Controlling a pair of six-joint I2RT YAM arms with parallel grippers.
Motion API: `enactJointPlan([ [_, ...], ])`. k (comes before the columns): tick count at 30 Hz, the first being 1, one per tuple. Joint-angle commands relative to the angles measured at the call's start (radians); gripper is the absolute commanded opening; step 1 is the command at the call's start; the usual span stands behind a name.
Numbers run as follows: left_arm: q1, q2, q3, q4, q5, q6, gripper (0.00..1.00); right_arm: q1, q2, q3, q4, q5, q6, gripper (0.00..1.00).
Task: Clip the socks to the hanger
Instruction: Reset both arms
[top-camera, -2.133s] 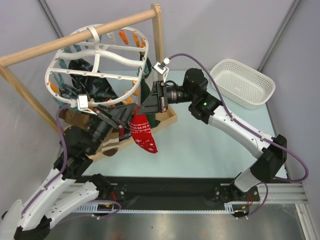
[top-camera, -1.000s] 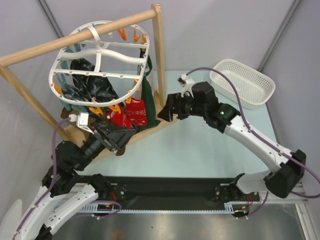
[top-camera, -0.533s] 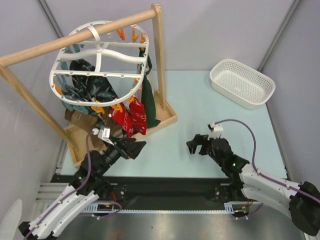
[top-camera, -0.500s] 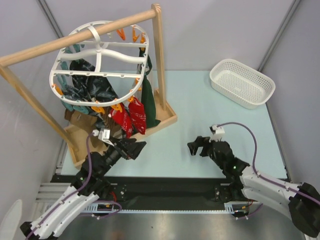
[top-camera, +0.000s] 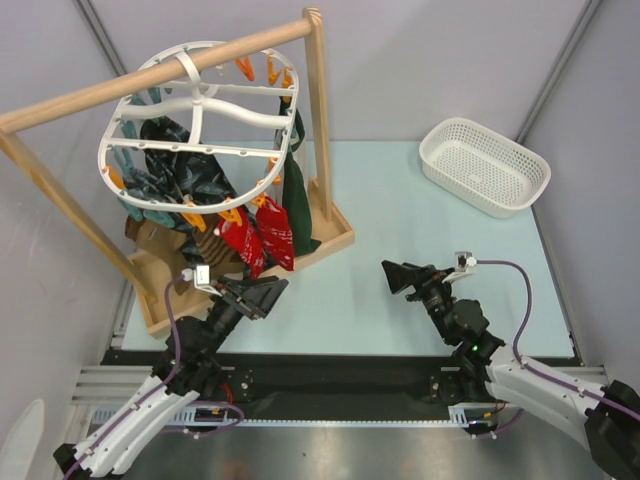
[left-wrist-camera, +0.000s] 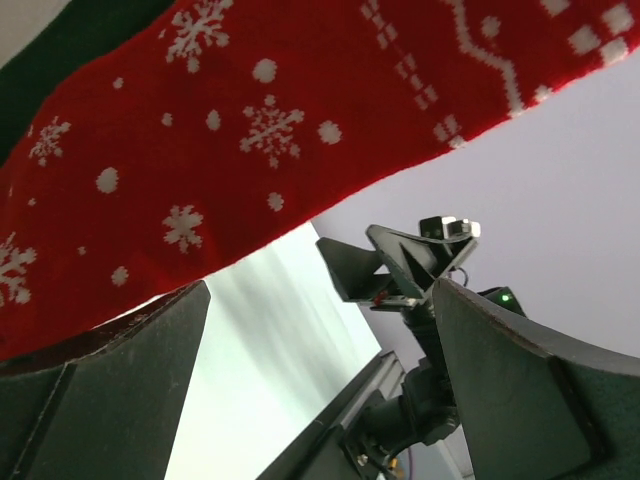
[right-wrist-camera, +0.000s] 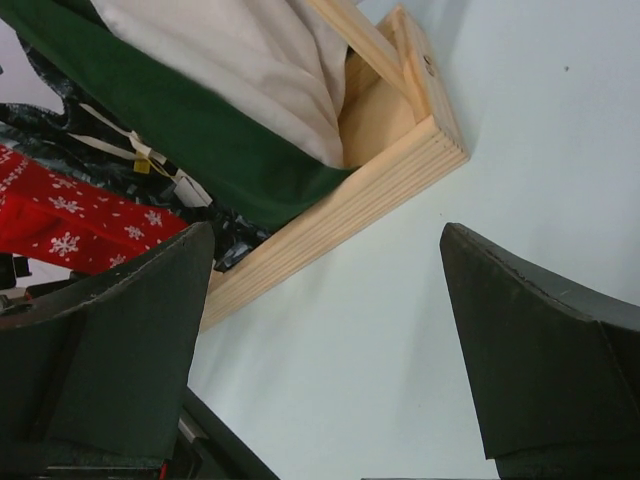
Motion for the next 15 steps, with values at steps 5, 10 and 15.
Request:
enactJointPlan([
  [5, 0.000, -0.095, -0.207, 0.024, 0.006, -0.048, 1.00, 0.014, 0.045, -0.161, 0.061, 0.106, 0.117, 1.00],
  [10, 0.000, -0.066, -0.207, 0.029, 0.009, -0.051, 1.00, 0.020, 0.034, -0.160, 0.051, 0.103, 0.119, 1.00],
  [15, 0.000, -0.047, -0.209, 0.049, 0.022, -0.057, 0.99, 0.025, -0.021, -0.160, 0.102, 0.013, 0.087, 1.00],
])
